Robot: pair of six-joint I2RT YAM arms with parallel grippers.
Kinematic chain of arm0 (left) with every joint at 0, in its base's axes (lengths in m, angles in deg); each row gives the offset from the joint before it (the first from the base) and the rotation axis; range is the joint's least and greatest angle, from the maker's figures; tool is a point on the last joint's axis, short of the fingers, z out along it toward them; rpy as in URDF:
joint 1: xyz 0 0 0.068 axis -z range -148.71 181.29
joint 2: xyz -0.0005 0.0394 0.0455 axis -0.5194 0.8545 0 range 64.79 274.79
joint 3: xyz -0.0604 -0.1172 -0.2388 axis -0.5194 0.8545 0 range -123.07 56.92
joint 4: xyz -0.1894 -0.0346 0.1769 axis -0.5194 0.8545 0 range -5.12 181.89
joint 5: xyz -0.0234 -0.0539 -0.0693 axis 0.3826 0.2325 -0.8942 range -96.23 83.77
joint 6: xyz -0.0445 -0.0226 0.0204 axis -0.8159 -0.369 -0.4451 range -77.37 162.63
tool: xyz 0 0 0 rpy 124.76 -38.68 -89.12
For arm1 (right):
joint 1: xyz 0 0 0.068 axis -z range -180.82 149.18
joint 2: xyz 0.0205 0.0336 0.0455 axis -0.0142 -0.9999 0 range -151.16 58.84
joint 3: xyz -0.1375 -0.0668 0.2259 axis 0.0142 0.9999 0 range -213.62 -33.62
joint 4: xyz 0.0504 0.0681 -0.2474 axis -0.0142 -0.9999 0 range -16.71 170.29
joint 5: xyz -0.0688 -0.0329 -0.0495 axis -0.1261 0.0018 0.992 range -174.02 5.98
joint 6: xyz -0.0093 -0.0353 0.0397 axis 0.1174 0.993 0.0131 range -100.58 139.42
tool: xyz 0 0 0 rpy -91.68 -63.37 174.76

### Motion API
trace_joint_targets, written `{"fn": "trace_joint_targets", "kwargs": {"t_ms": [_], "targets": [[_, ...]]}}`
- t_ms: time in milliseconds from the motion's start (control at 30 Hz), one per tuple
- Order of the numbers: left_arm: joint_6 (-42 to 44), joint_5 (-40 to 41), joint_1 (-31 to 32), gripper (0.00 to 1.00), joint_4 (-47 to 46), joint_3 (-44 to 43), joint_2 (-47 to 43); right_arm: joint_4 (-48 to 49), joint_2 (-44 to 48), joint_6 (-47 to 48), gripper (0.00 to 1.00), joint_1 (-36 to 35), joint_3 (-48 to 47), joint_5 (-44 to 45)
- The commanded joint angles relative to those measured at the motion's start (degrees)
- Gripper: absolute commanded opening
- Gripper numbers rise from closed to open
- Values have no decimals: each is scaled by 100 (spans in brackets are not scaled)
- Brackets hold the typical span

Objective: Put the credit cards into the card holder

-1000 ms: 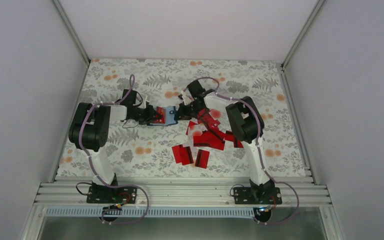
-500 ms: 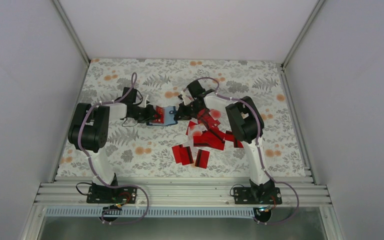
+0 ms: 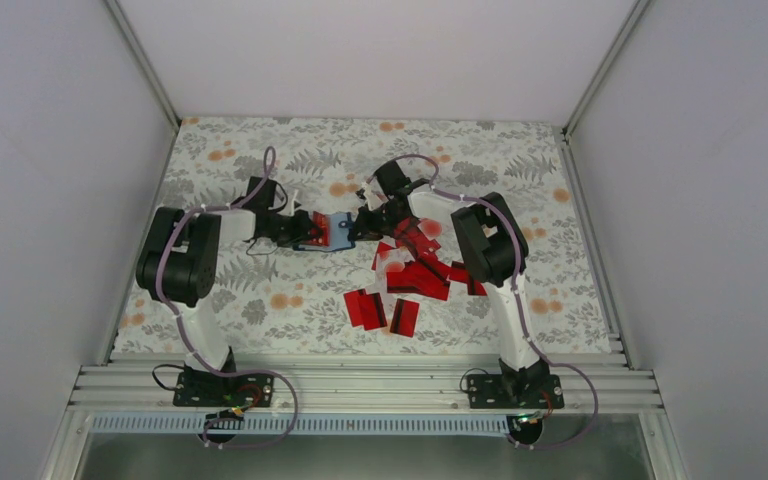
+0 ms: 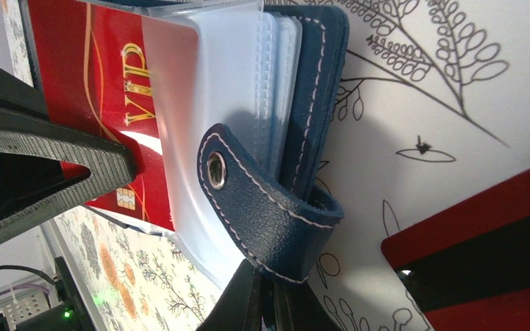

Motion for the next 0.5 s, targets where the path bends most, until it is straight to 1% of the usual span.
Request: {"fn": "trace_joint_targets", "kwargs": {"t_ms": [0, 67, 167, 367, 467], "targets": [[-570, 459, 81, 3, -727, 436, -213, -645, -492, 112, 4, -138, 378, 540], [-772, 558, 81, 3, -898, 576, -309, -639, -476, 116, 4, -137, 398, 542], [-1031, 495, 96, 3, -1283, 813, -359, -621, -457, 113, 4, -137, 420, 537], [-1477, 182, 208, 3, -1771, 981, -159, -579, -451, 86, 4, -137, 462, 509], [-1642, 207, 358, 3, -1822, 957, -95, -565, -449, 74, 4, -141, 462, 489]]}}
